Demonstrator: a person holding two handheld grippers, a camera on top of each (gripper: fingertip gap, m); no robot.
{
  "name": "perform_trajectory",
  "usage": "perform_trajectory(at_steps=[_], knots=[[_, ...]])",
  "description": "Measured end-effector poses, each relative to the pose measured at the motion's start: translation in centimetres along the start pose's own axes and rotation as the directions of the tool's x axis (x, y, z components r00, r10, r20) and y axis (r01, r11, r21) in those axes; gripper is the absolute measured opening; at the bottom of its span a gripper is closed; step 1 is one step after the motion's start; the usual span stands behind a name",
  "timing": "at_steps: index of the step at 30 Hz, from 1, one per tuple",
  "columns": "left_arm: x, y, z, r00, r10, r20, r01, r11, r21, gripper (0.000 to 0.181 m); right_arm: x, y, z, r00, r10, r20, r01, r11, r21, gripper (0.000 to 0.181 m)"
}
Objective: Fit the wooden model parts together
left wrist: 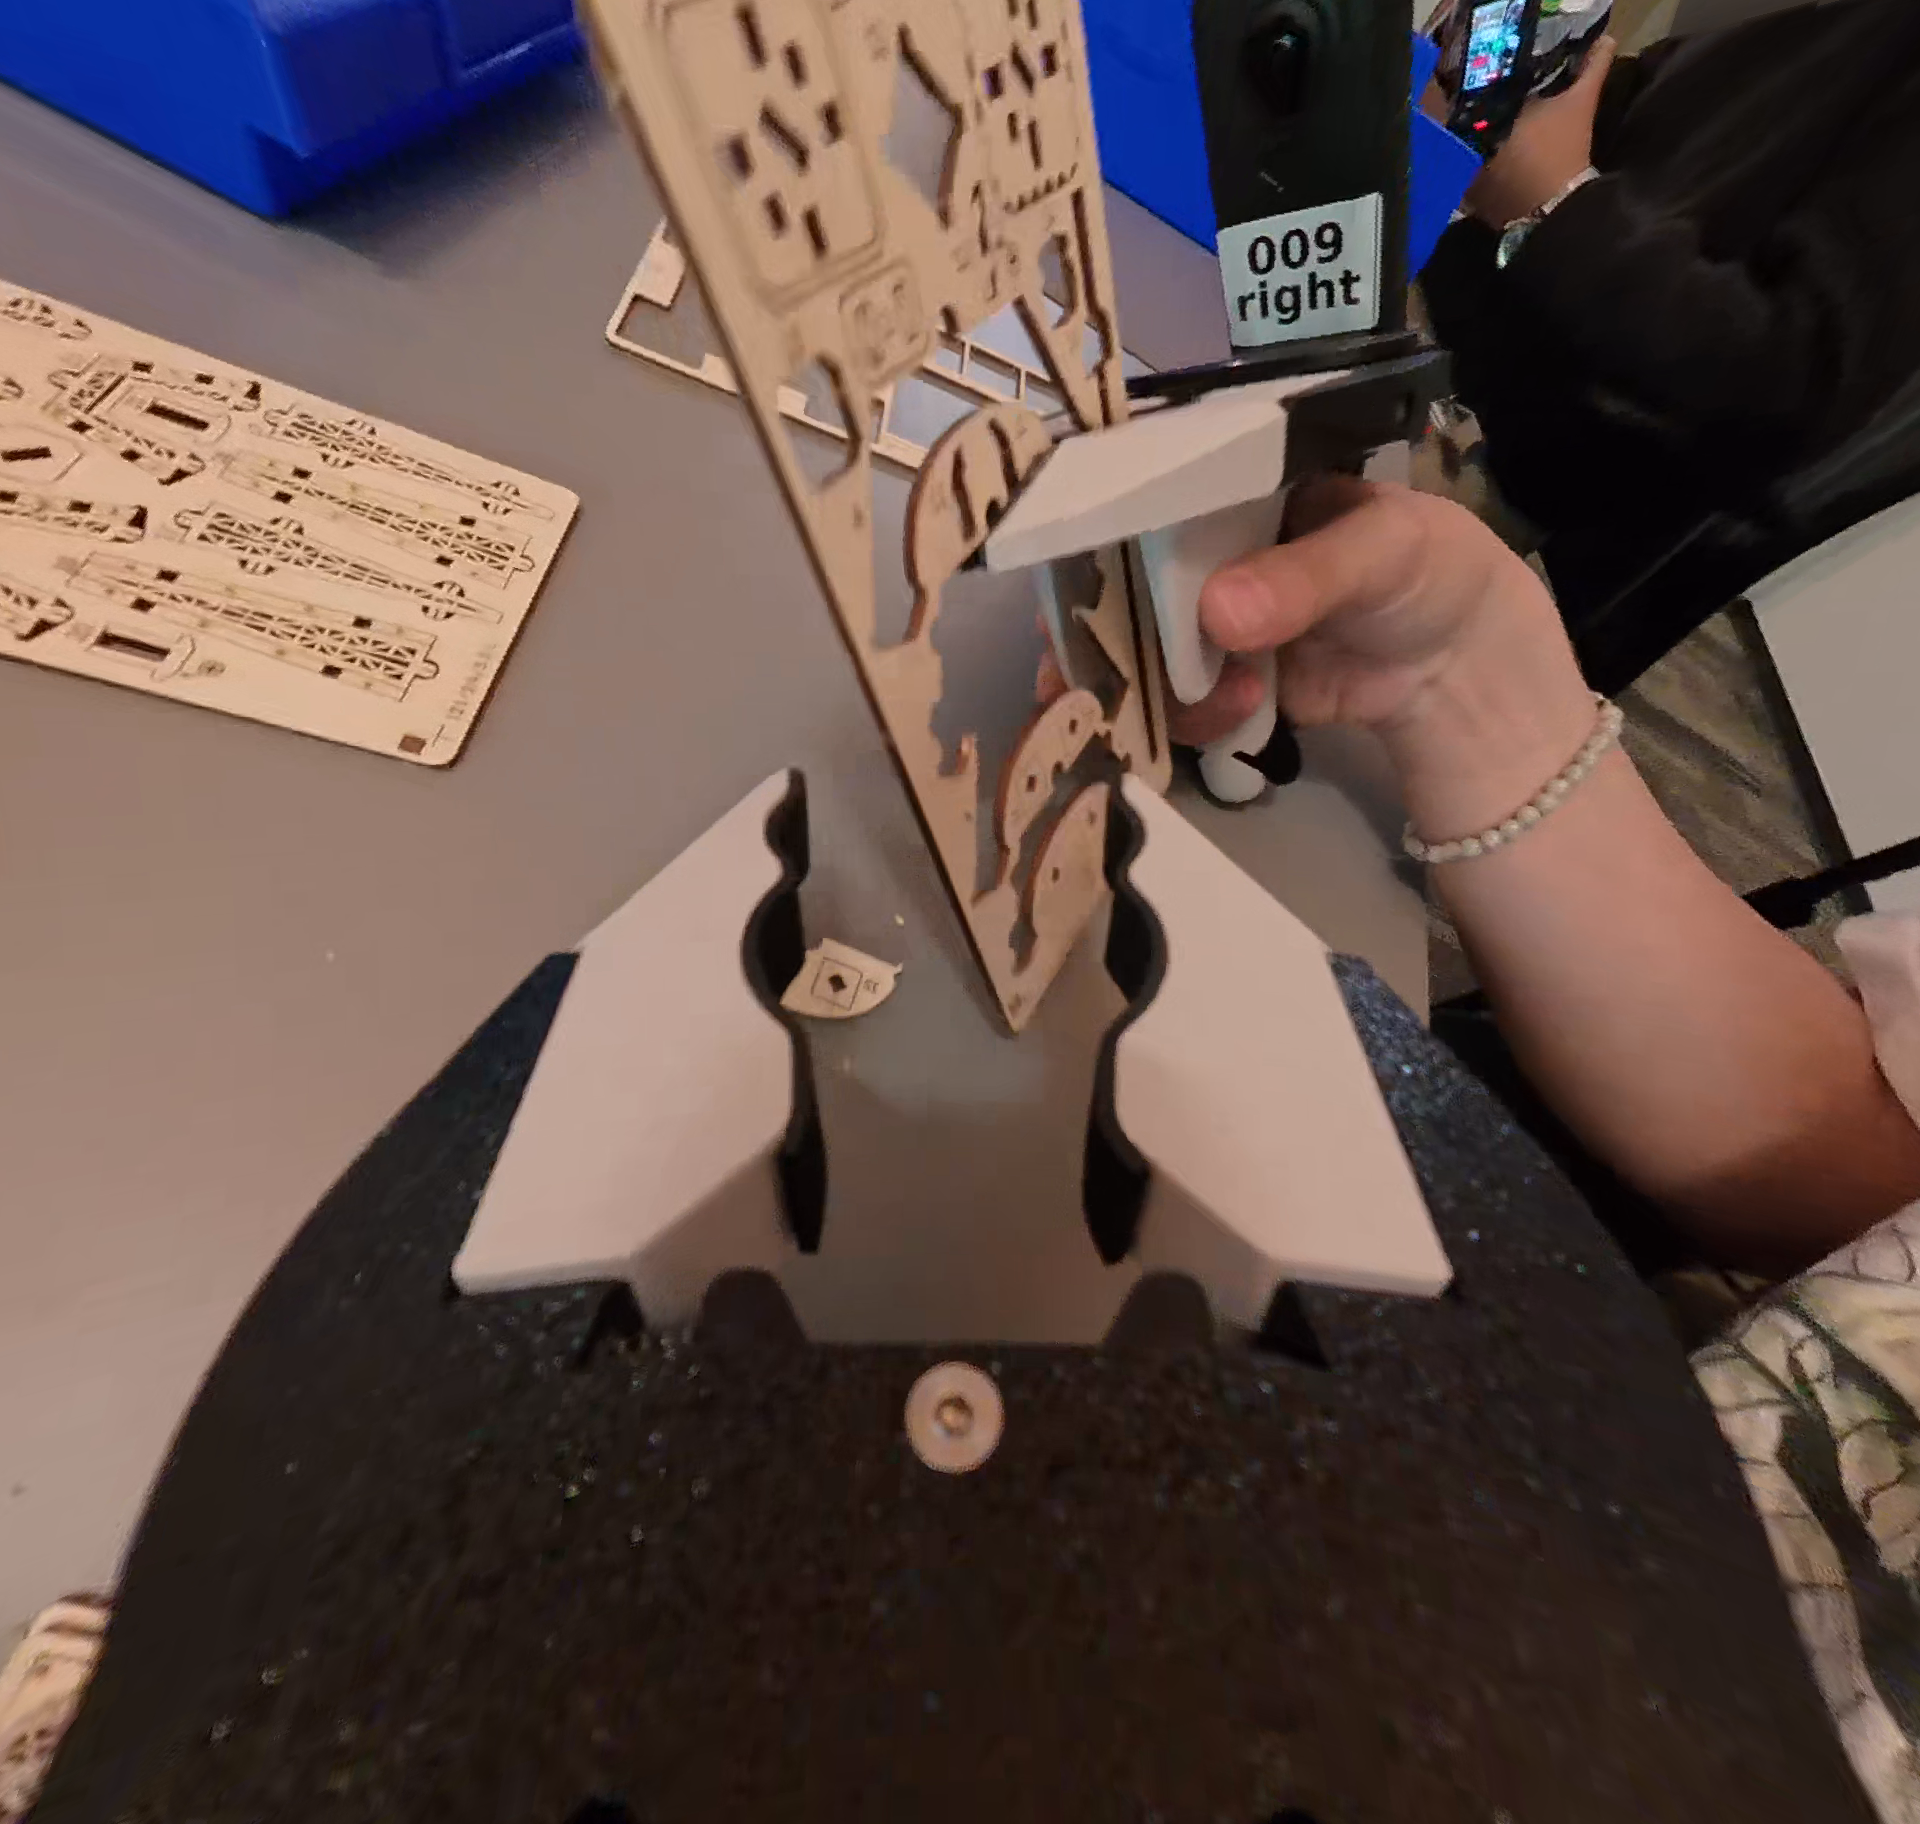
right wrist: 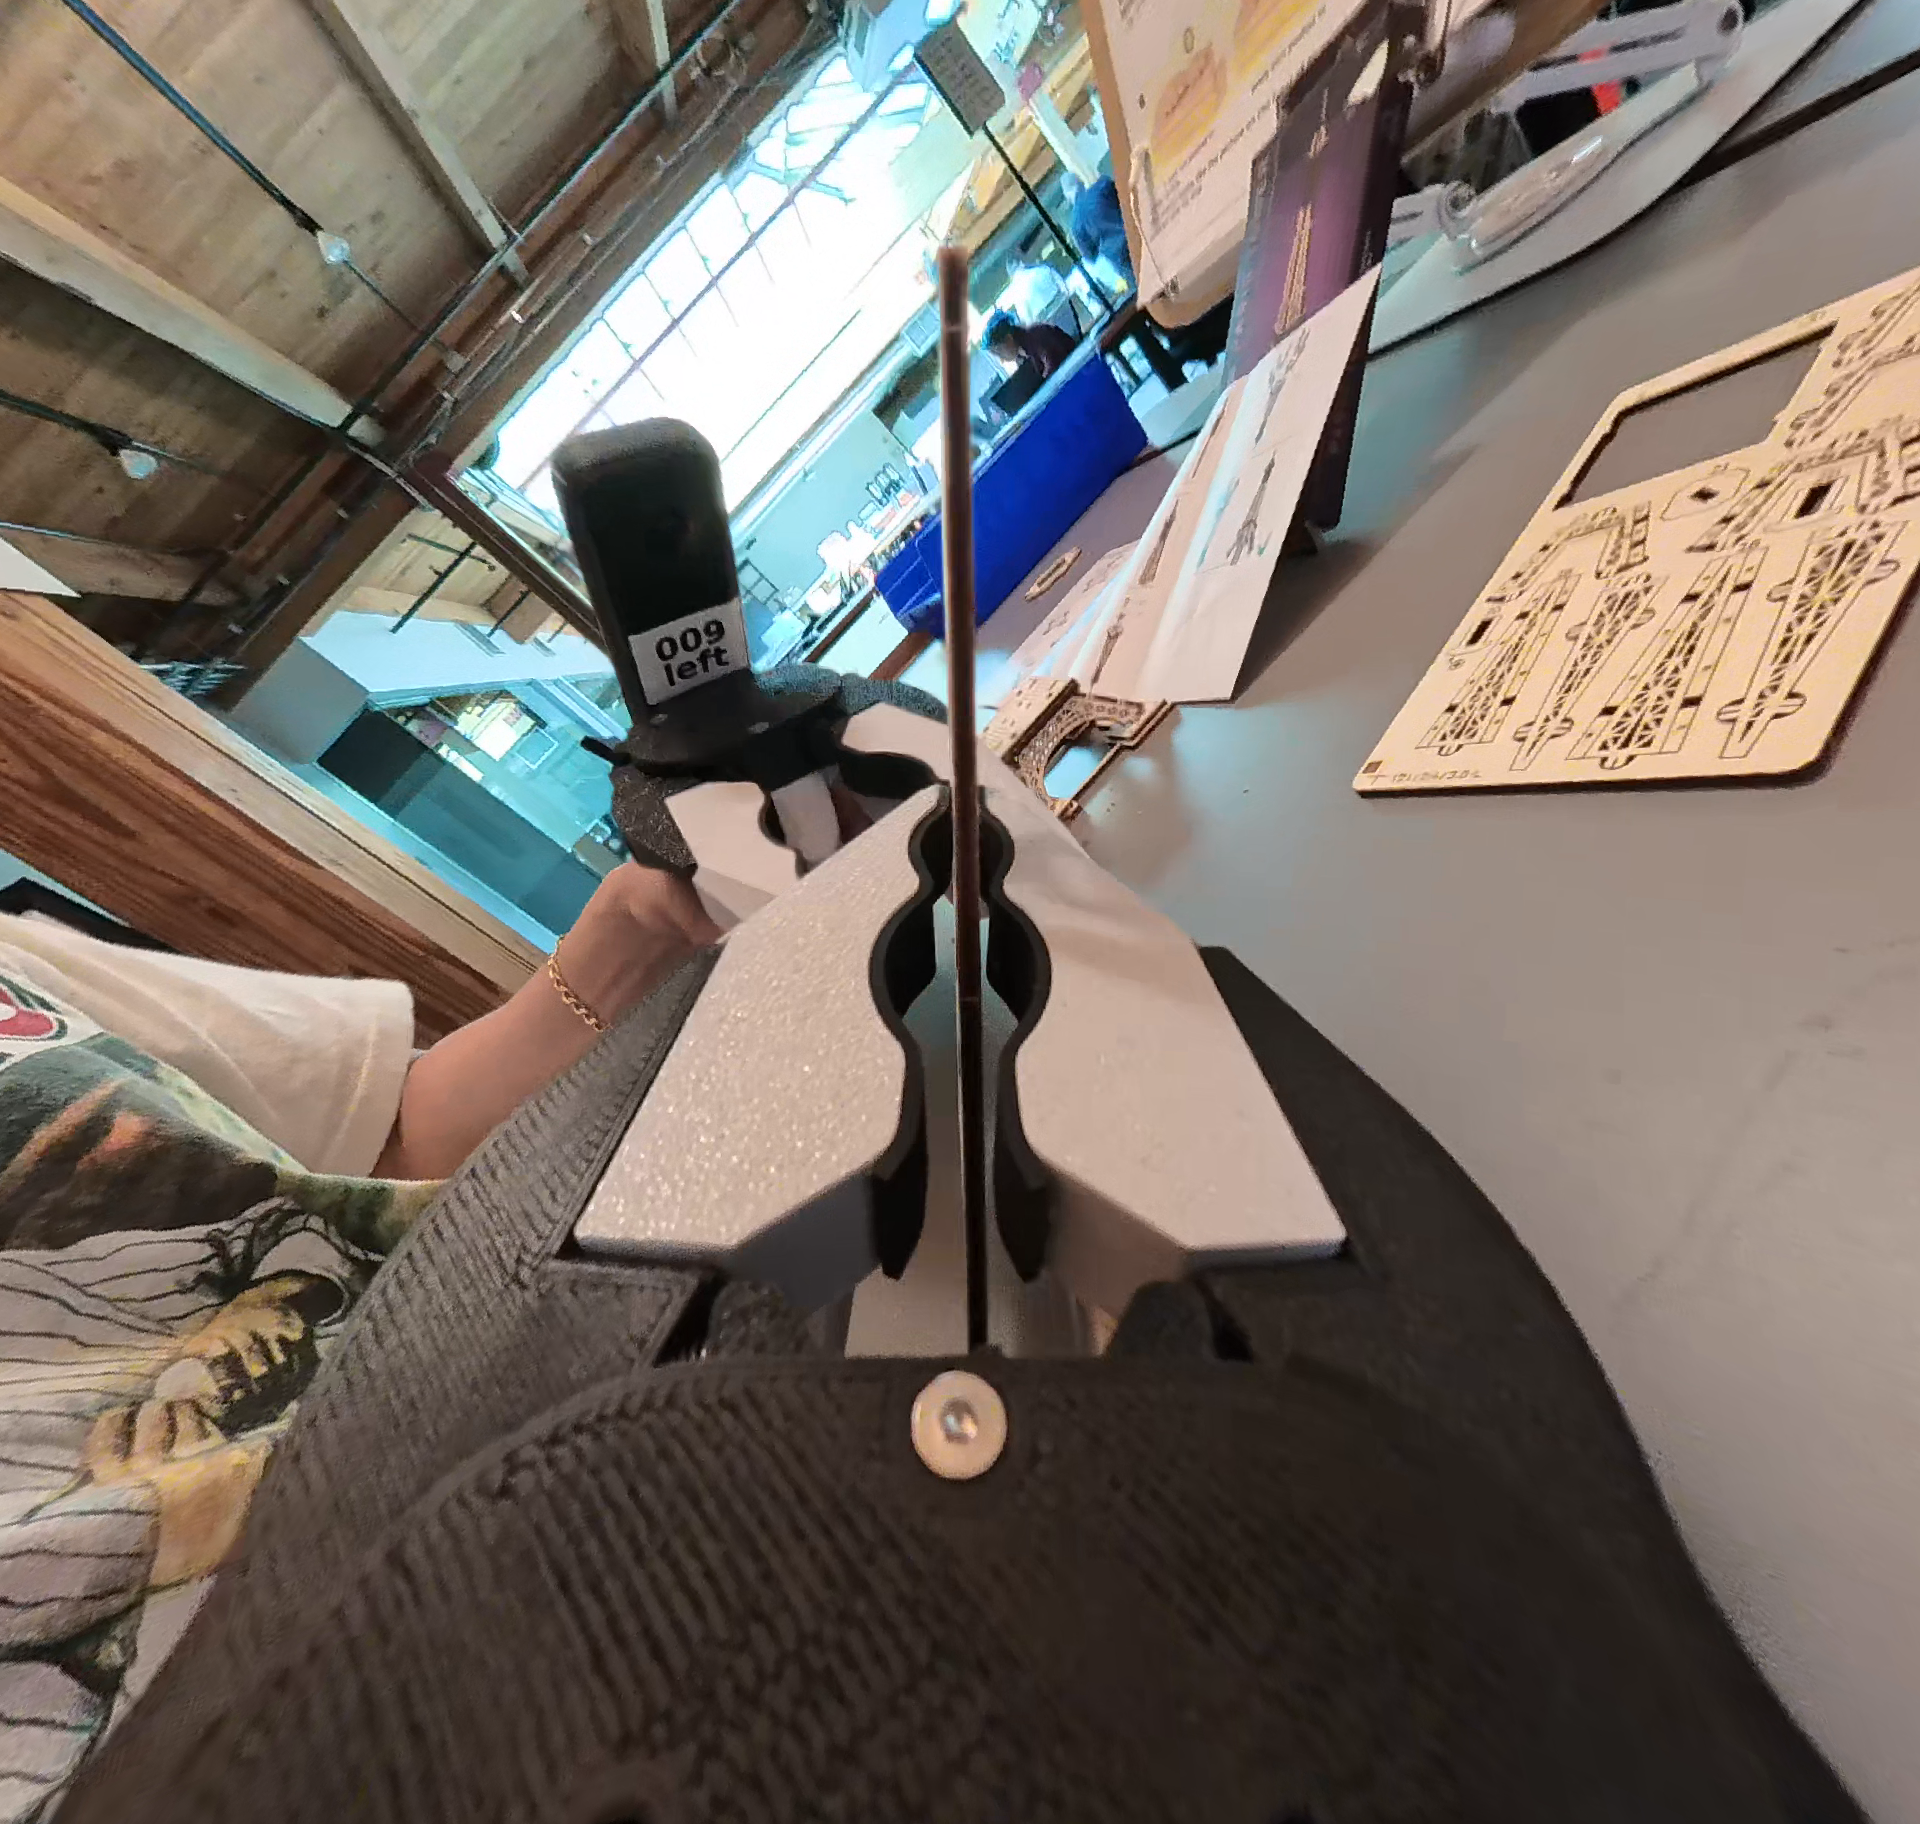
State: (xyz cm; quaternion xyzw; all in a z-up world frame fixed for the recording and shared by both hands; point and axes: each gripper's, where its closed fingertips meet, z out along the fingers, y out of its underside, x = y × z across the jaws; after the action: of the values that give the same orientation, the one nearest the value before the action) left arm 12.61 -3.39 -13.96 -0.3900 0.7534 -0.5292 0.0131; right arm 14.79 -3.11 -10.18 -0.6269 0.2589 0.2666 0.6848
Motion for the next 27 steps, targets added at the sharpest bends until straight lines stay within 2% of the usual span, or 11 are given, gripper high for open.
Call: perform_trajectory(at_steps=[2, 4, 7, 9, 12, 14, 17, 21, 23, 27], knots=[[0.0, 0.4, -0.6, 1.000, 0.016, 0.016, -0.016, 1.000, -0.020, 0.056, 0.3, -0.6, -0.7, 1.000, -0.001, -0.017, 0.002, 0.999, 0.037, 0.000], [-0.9, 1.0, -1.3, 0.993, 0.060, 0.097, -0.053, 0.996, -0.072, 0.061, 0.7, -0.9, -1.5, 0.999, 0.021, -0.040, -0.019, 0.998, 0.052, 0.000], [-2.5, 3.0, -2.4, 0.968, 0.118, 0.223, -0.067, 0.972, -0.225, 0.059, 1.7, -1.0, -2.7, 0.994, 0.056, -0.099, -0.050, 0.997, 0.062, 0.000], [-2.5, 4.2, -2.3, 0.957, 0.137, 0.256, -0.055, 0.951, -0.303, 0.056, 2.6, -0.9, -3.3, 0.985, 0.063, -0.159, -0.054, 0.997, 0.057, 0.000], [-2.8, 4.5, -1.3, 0.931, 0.191, 0.310, -0.080, 0.938, -0.336, 0.057, 3.1, -0.8, -3.5, 0.979, 0.062, -0.193, -0.053, 0.997, 0.052, 0.000], [-2.1, 3.3, -0.5, 0.928, 0.213, 0.305, -0.127, 0.952, -0.280, 0.058, 2.9, -0.9, -3.4, 0.982, 0.077, -0.174, -0.067, 0.996, 0.064, 0.000], [-0.5, 1.1, 0.4, 0.962, 0.147, 0.229, -0.119, 0.984, -0.135, 0.058, 1.5, -0.8, -3.1, 0.994, 0.060, -0.086, -0.056, 0.997, 0.050, 0.000], [0.5, 1.6, 1.9, 0.989, 0.104, 0.101, -0.089, 0.985, -0.149, 0.063, 0.4, -0.4, -2.3, 0.998, 0.062, -0.009, -0.062, 0.998, 0.030, 0.000], [1.3, 1.1, 2.5, 0.994, 0.099, 0.049, -0.094, 0.991, -0.098, 0.042, 0.1, -0.1, -1.6, 0.999, 0.051, 0.009, -0.051, 0.999, 0.009, 0.000], [1.3, 1.1, 2.4, 0.998, 0.064, 0.017, -0.063, 0.996, -0.057, 0.030, 0.5, 0.2, -1.2, 0.999, 0.045, -0.020, -0.045, 0.999, -0.002, 0.000]])
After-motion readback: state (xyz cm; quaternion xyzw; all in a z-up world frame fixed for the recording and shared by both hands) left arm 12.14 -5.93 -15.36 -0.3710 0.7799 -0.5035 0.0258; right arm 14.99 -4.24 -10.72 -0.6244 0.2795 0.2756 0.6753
